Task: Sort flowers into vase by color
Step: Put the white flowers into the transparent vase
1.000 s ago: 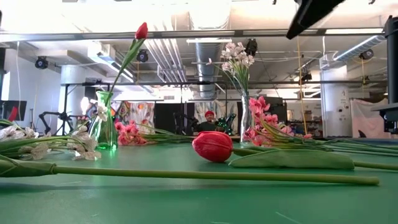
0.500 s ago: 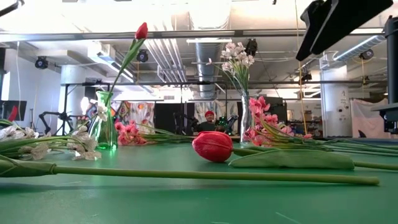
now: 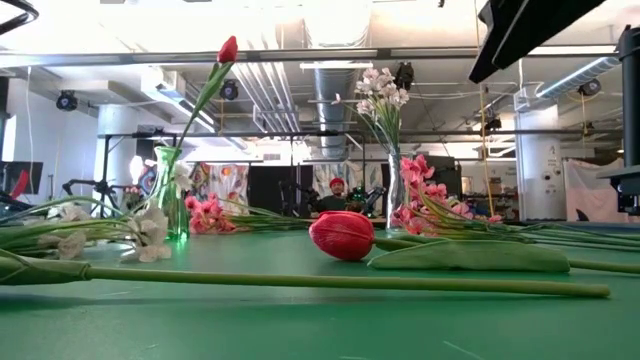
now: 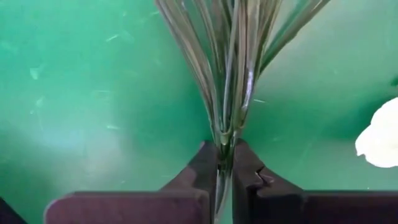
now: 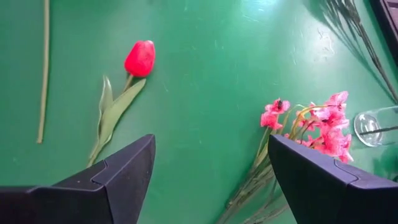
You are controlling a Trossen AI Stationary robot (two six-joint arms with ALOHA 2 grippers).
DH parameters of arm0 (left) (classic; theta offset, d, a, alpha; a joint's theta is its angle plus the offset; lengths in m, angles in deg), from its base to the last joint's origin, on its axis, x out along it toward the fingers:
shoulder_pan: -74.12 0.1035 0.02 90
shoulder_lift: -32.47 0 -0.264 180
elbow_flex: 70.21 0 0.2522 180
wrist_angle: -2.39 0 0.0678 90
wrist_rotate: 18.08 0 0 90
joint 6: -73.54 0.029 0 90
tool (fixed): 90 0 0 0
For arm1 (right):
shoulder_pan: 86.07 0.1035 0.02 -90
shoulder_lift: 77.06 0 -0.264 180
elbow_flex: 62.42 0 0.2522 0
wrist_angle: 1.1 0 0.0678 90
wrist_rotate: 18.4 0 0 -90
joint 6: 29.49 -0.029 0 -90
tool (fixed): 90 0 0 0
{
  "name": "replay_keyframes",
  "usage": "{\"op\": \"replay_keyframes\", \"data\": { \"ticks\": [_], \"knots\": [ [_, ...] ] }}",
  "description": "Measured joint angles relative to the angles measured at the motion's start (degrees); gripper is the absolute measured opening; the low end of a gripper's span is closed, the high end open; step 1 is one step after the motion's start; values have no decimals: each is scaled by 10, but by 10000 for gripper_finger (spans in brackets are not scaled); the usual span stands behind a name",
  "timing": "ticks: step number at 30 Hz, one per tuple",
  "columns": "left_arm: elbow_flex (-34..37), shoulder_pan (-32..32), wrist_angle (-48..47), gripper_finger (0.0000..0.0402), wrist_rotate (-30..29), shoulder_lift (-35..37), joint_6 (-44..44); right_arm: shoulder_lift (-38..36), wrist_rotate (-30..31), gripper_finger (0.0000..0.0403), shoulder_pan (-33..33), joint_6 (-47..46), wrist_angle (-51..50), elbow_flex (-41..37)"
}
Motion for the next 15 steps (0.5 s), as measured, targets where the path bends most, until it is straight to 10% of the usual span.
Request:
{"op": "replay_keyframes", "data": {
  "ticks": [7, 15],
  "knots": [
    [-39, -2, -38, 0, -101, 49, 4, -15, -45, 294, 19, -18, -20, 5],
    [-162, 12, -57, 0, -285, 80, 207, -39, 13, 295, 47, -7, 50, -36]
  ]
}}
